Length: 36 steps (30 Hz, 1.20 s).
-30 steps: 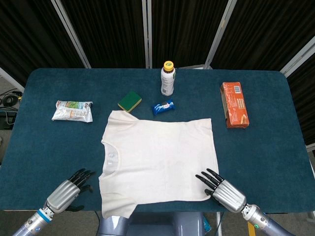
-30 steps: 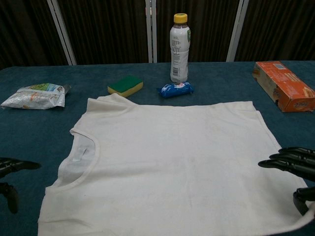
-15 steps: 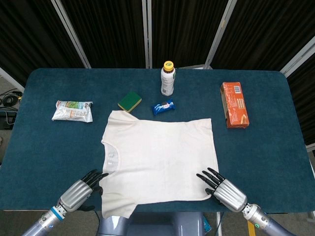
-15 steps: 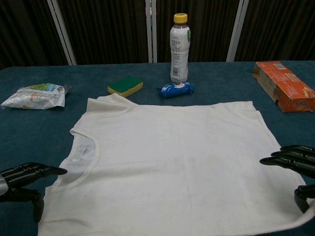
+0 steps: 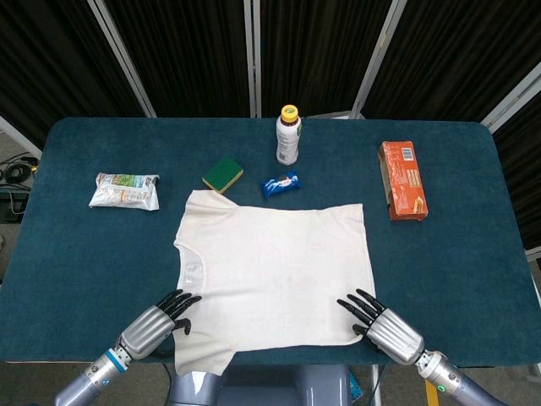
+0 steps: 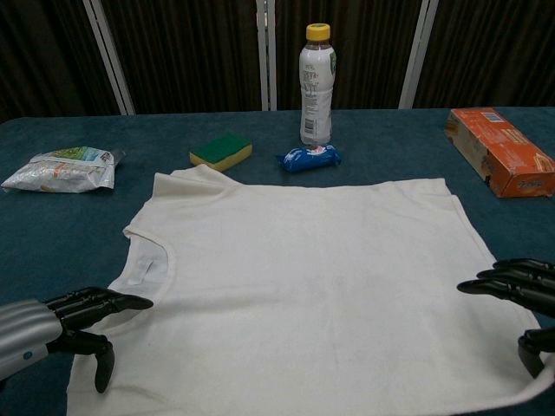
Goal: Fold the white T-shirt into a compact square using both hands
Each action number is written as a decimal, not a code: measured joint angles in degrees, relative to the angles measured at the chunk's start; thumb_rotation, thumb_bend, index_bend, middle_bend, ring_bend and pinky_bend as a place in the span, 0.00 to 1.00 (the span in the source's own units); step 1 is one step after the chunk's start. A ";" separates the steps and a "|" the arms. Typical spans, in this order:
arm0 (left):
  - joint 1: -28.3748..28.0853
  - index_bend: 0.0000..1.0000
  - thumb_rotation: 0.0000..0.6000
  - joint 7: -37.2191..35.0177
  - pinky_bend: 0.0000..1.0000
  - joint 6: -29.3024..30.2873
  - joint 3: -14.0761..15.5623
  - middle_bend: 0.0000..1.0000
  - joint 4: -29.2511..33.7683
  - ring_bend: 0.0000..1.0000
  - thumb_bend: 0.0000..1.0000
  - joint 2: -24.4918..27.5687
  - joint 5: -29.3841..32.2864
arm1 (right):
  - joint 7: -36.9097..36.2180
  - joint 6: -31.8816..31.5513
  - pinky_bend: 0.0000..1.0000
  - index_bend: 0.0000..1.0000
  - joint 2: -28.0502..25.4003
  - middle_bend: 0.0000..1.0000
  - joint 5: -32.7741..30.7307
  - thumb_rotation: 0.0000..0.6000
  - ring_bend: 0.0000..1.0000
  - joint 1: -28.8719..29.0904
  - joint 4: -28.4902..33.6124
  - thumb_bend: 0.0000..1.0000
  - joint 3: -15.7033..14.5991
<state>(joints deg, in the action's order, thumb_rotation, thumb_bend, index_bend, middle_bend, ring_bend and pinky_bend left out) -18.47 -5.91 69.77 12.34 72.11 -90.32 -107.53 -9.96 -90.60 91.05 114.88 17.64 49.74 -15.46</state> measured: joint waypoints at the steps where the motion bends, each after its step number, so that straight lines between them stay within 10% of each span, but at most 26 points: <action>1: -0.17 0.48 1.00 0.12 0.00 -0.20 0.07 0.00 0.09 0.00 0.20 -0.18 0.20 | -0.03 -0.01 0.00 0.73 0.01 0.05 -0.02 1.00 0.00 0.01 0.00 0.49 -0.01; 36: -2.13 0.70 1.00 -0.27 0.00 -0.33 0.89 0.00 2.37 0.00 0.58 -0.34 3.25 | -1.90 -0.64 0.00 0.73 -0.09 0.06 0.09 1.00 0.00 0.49 -0.14 0.49 -0.70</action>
<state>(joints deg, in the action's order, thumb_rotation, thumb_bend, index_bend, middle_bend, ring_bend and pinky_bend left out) -20.60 -6.18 69.44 13.23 74.47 -90.66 -104.27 -11.86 -91.24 90.96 114.97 18.13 49.60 -16.16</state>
